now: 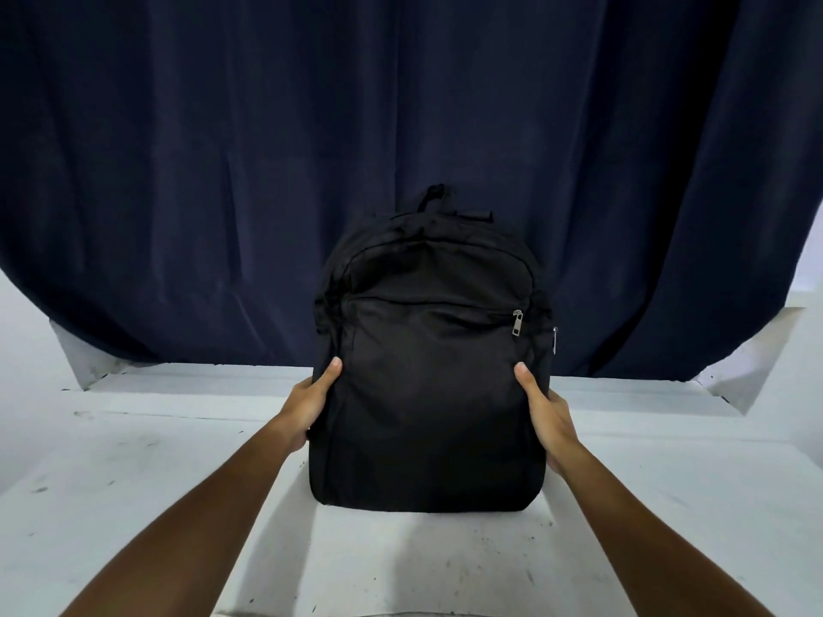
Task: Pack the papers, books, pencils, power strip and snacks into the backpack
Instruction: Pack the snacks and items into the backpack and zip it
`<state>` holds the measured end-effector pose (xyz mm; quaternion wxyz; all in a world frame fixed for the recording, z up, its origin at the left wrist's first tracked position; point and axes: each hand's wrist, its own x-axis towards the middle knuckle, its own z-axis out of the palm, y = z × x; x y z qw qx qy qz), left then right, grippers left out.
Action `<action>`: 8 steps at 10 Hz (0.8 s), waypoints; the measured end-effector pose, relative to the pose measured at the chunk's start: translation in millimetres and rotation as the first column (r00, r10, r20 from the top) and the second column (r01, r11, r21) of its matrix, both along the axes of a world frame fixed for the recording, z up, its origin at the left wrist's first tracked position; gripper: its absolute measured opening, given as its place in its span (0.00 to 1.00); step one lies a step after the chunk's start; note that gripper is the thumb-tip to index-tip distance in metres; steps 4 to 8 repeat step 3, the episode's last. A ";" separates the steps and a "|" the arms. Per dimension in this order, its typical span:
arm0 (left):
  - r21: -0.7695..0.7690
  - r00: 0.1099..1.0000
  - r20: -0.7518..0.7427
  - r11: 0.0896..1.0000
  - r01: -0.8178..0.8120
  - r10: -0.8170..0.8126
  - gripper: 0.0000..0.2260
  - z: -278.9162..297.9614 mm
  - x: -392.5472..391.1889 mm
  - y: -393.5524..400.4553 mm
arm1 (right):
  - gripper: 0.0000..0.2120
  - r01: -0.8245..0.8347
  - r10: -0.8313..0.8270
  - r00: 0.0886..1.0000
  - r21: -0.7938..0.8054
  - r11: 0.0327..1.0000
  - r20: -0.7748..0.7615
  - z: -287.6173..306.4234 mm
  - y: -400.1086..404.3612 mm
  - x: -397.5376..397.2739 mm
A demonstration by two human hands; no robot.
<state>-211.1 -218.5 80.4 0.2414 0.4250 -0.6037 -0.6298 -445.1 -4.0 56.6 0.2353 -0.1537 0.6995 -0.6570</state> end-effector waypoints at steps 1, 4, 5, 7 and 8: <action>0.000 0.998 0.064 1.000 0.005 -0.005 0.29 -0.2 3.1 -3.6 | 0.45 0.001 -0.001 1.000 0.005 1.000 0.015 2.4 0.2 -2.2; 0.007 0.999 -0.018 1.000 0.029 -0.028 0.31 -5.0 11.4 1.2 | 0.43 -0.023 0.023 1.000 -0.005 1.000 0.012 10.9 7.4 1.6; 0.007 0.999 -0.018 1.000 0.029 -0.028 0.31 -5.0 11.4 1.2 | 0.43 -0.023 0.023 1.000 -0.005 1.000 0.012 10.9 7.4 1.6; 0.007 0.999 -0.018 1.000 0.029 -0.028 0.31 -5.0 11.4 1.2 | 0.43 -0.023 0.023 1.000 -0.005 1.000 0.012 10.9 7.4 1.6; 0.007 0.999 -0.018 1.000 0.029 -0.028 0.31 -5.0 11.4 1.2 | 0.43 -0.023 0.023 1.000 -0.005 1.000 0.012 10.9 7.4 1.6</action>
